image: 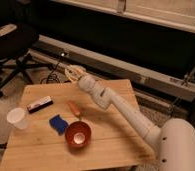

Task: Stand the bottle upright

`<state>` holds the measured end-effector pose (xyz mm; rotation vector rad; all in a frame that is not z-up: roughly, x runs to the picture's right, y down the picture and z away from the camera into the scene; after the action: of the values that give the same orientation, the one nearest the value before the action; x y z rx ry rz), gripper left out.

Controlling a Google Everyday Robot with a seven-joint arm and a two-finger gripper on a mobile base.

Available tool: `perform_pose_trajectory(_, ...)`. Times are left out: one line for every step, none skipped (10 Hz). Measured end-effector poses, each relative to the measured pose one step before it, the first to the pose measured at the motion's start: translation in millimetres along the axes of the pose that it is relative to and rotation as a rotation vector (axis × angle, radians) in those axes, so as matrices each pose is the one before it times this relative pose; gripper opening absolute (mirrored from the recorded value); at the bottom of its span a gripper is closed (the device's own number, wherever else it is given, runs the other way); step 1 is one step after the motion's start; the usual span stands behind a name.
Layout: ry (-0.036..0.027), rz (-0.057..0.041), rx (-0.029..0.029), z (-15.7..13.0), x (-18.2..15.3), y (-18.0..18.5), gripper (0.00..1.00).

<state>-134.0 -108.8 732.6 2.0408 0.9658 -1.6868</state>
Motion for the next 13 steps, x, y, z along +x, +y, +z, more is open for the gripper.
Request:
perform_pose_trajectory(-0.00518, 0.04331, -0.02927, -2.06, -3.00, 4.30, 0.12)
perform_pose_trajectory(-0.01769, 0.06571, -0.03488, -3.66, -7.08, 2.98, 0.12)
perform_pose_trajectory(-0.01621, 0.04890, -0.02288, -2.86, -5.79, 1.17, 0.12)
perform_pose_trajectory(-0.03406, 0.07494, -0.03255, -4.54, -10.11, 1.66, 0.12)
perform_pose_trajectory(-0.04323, 0.08135, -0.02816, -4.52, -10.08, -0.04, 0.12)
perform_pose_trajectory(-0.02677, 0.05286, -0.01235, -1.18, -2.77, -2.39, 0.12)
perform_pose_trajectory(-0.02668, 0.04840, -0.00424, -0.04, 0.34, -5.43, 0.12)
perform_pose_trajectory(-0.02024, 0.04620, -0.00829, 1.45, 4.06, -5.00, 0.12)
perform_pose_trajectory(-0.00164, 0.03551, -0.01773, 2.18, 6.35, -1.97, 0.12)
perform_pose_trajectory(0.00261, 0.02048, -0.01633, 1.71, 4.59, -0.64, 0.12)
perform_pose_trajectory(0.00336, 0.01519, -0.01934, 1.07, 2.62, -0.65, 0.12)
perform_pose_trajectory(0.00052, 0.01052, -0.01539, 1.20, -0.13, -3.29, 0.12)
perform_pose_trajectory(-0.00555, 0.00098, 0.00021, 0.21, -2.87, -5.12, 0.12)
